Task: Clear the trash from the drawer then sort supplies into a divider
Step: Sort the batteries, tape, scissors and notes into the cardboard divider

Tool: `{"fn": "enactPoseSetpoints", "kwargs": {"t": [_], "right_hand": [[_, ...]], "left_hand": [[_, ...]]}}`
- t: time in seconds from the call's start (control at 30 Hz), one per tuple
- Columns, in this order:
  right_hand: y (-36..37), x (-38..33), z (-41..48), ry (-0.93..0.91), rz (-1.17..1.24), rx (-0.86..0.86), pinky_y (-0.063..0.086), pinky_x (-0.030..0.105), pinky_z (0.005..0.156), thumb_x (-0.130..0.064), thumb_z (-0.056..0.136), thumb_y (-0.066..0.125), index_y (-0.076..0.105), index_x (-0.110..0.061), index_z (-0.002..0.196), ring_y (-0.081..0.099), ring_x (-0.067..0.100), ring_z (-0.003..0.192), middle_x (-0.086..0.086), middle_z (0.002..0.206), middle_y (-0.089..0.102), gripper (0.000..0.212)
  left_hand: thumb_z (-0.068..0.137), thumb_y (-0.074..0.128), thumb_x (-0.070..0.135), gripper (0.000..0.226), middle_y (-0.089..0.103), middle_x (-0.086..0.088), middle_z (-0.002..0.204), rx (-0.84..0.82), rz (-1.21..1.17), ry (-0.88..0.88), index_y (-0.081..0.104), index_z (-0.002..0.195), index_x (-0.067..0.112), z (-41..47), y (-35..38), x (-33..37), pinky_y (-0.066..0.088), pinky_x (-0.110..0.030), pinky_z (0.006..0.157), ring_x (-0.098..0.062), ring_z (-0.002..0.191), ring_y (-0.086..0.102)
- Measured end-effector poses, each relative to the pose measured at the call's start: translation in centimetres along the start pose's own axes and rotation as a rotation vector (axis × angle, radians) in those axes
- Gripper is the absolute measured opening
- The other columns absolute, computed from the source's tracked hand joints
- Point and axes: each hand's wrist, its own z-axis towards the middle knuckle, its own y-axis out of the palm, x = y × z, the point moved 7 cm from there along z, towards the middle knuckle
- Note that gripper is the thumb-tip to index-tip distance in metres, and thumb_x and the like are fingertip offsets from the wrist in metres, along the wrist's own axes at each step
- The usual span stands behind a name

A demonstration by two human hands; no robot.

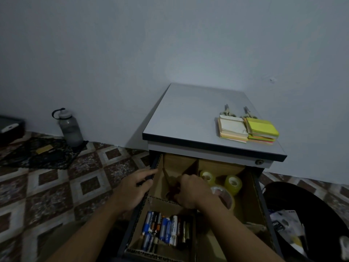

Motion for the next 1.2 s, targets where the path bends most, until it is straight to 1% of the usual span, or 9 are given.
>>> {"fn": "enactPoseSetpoints", "kwargs": {"t": [0.17,0.3,0.47,0.6,0.77,0.83,1.0,1.1,1.2], "right_hand": [[-0.8,0.3,-1.4,-0.081,0.342,0.035,0.049,0.024,0.077,-0.033,0.090,0.065,0.056,-0.028,0.119,0.060,0.008,0.094,-0.009,0.107,0.064,0.031],[-2.3,0.7,-3.8,-0.135,0.579,0.035,0.054,0.023,0.085,-0.028,0.093,0.065,0.053,-0.031,0.125,0.061,0.004,0.100,-0.014,0.107,0.062,0.034],[-5.3,2.6,-6.1,-0.176,0.542,0.172,0.048,0.010,0.073,-0.033,0.093,0.064,0.053,-0.038,0.127,0.057,-0.008,0.101,-0.023,0.112,0.059,0.036],[-9.6,4.2,-7.4,-0.223,0.527,0.287,0.053,0.019,0.084,-0.028,0.092,0.066,0.059,-0.040,0.119,0.059,-0.007,0.102,-0.020,0.109,0.064,0.030],[-16.5,6.1,-8.0,-0.251,0.501,0.409,0.054,0.018,0.080,-0.026,0.091,0.068,0.066,-0.032,0.113,0.064,-0.005,0.094,-0.021,0.104,0.068,0.023],[-19.2,7.4,-7.8,-0.229,0.508,0.454,0.052,0.018,0.073,-0.023,0.090,0.068,0.070,-0.029,0.104,0.066,-0.002,0.083,-0.019,0.094,0.070,0.015],[-24.4,13.3,-4.9,-0.128,0.618,0.519,0.052,0.024,0.073,-0.018,0.092,0.066,0.073,-0.022,0.098,0.071,0.008,0.079,-0.005,0.090,0.075,0.010],[-25.9,18.3,-1.9,0.010,0.698,0.579,0.048,0.023,0.064,-0.016,0.091,0.066,0.074,-0.017,0.095,0.070,0.014,0.075,0.002,0.086,0.075,0.009],[-26.0,22.5,1.6,0.190,0.603,0.563,0.045,0.021,0.054,-0.012,0.087,0.067,0.075,-0.013,0.092,0.066,0.018,0.070,0.007,0.086,0.074,0.009]], "left_hand": [[0.100,0.052,0.036,0.035,0.051,0.016,0.144,-0.023,0.001,-0.033,0.056,0.130,0.053,-0.2,-0.1,0.1,0.041,-0.041,0.111,-0.005,0.127,0.051],[0.099,0.054,0.034,0.036,0.058,0.015,0.137,-0.080,0.043,-0.064,0.055,0.132,0.049,-0.4,-0.3,0.9,0.046,-0.039,0.106,-0.007,0.122,0.055],[0.096,0.058,0.039,0.030,0.063,0.011,0.126,-0.083,0.122,-0.058,0.061,0.126,0.039,-0.4,-1.2,4.1,0.051,-0.033,0.098,-0.007,0.114,0.059],[0.097,0.058,0.030,0.023,0.062,0.018,0.112,-0.037,0.111,0.087,0.060,0.120,0.037,-0.1,-2.1,10.3,0.047,-0.012,0.077,0.003,0.102,0.058],[0.096,0.061,0.027,0.022,0.066,0.016,0.106,0.034,0.090,0.228,0.064,0.117,0.033,3.4,-3.3,17.4,0.051,-0.012,0.084,0.004,0.095,0.062],[0.095,0.061,0.029,0.020,0.068,0.017,0.106,0.045,0.101,0.272,0.067,0.115,0.033,5.5,-3.4,19.7,0.050,-0.010,0.081,0.005,0.093,0.062],[0.093,0.062,0.034,0.023,0.066,0.017,0.107,0.000,0.157,0.296,0.068,0.115,0.036,12.0,-1.8,23.6,0.049,-0.026,0.087,0.000,0.098,0.062],[0.092,0.063,0.031,0.024,0.067,0.012,0.103,-0.040,0.132,0.278,0.069,0.116,0.031,16.3,0.1,24.8,0.049,-0.027,0.082,-0.006,0.094,0.064],[0.091,0.065,0.029,0.026,0.068,0.004,0.106,-0.078,0.094,0.228,0.069,0.116,0.026,20.5,2.6,25.2,0.050,-0.028,0.076,-0.011,0.093,0.064]]}}
